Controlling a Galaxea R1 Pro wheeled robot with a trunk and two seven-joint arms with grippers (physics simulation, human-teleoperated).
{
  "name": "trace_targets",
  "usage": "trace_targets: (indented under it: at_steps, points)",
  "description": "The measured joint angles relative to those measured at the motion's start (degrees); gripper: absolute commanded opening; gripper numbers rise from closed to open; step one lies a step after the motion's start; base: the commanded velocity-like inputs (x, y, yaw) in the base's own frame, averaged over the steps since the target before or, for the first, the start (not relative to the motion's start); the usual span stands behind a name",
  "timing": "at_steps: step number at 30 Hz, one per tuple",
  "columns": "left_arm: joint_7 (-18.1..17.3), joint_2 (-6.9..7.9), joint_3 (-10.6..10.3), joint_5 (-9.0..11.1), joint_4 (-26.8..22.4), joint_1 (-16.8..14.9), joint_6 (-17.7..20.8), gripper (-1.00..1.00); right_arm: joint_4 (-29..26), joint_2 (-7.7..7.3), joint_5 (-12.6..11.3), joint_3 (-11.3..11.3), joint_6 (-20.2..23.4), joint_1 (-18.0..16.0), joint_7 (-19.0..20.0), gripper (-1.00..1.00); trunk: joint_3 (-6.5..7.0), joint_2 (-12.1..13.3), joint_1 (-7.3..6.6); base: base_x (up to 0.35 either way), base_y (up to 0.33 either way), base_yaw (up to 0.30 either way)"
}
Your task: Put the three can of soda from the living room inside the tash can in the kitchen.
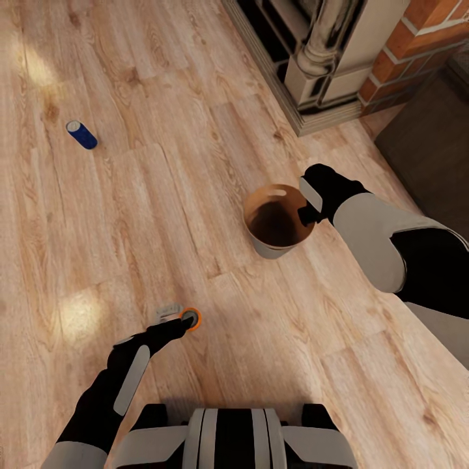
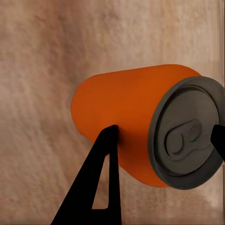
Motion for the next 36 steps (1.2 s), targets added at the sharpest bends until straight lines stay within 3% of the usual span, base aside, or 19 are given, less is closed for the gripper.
trace_targets:
  at_steps: [4,9,16,19,22,29,32,36]
  points:
    - [0.0,0.0,-0.03,0.0,-0.01,0.02,0.0,-1.0,0.14,0.0,0.05,-0.23,0.0,0.0,0.02,-1.0,1.06,1.6,-0.88,0.0,0.0,0.0]
    - [0.0,0.0,-0.05,0.0,0.0,-0.01,0.0,-1.0,-0.02,0.0,1.85,-0.01,0.0,0.1,0.04,-1.0,2.41,3.61,-1.98,0.0,0.0,0.0]
    - [0.0,0.0,-0.05,0.0,-0.03,0.01,0.0,-1.0,-0.69,0.06,1.57,-0.27,0.0,2.29,0.08,-1.0,4.3,6.42,-3.51,0.0,0.0,0.0]
    - [0.0,0.0,-0.05,0.0,-0.01,0.03,0.0,-1.0,-0.73,1.02,2.4,0.39,0.0,2.85,0.01,-1.0,5.11,7.62,-4.17,0.0,0.0,0.0]
    - [0.0,0.0,-0.05,0.0,0.0,0.02,0.0,-1.0,-2.15,1.85,0.74,-0.62,-0.06,4.09,0.12,-1.0,5.92,8.82,-4.83,0.0,0.0,0.0]
    - [0.0,0.0,-0.05,-0.02,-0.02,0.0,0.0,-1.0,-12.55,2.43,2.2,-0.09,0.0,11.03,0.11,-1.0,7.81,11.63,-6.37,0.0,0.0,0.0]
    - [0.02,0.0,-0.1,-0.06,0.0,-0.01,-0.01,-1.0,-14.27,2.51,1.05,-0.22,0.0,13.02,0.17,-1.0,8.63,12.84,-7.02,0.0,0.0,0.0]
    - [0.01,0.0,-0.13,-0.21,0.03,0.01,-0.07,-1.0,-16.88,2.49,2.19,-0.15,0.0,16.25,0.18,-1.0,9.71,14.44,-7.9,0.0,0.0,0.0]
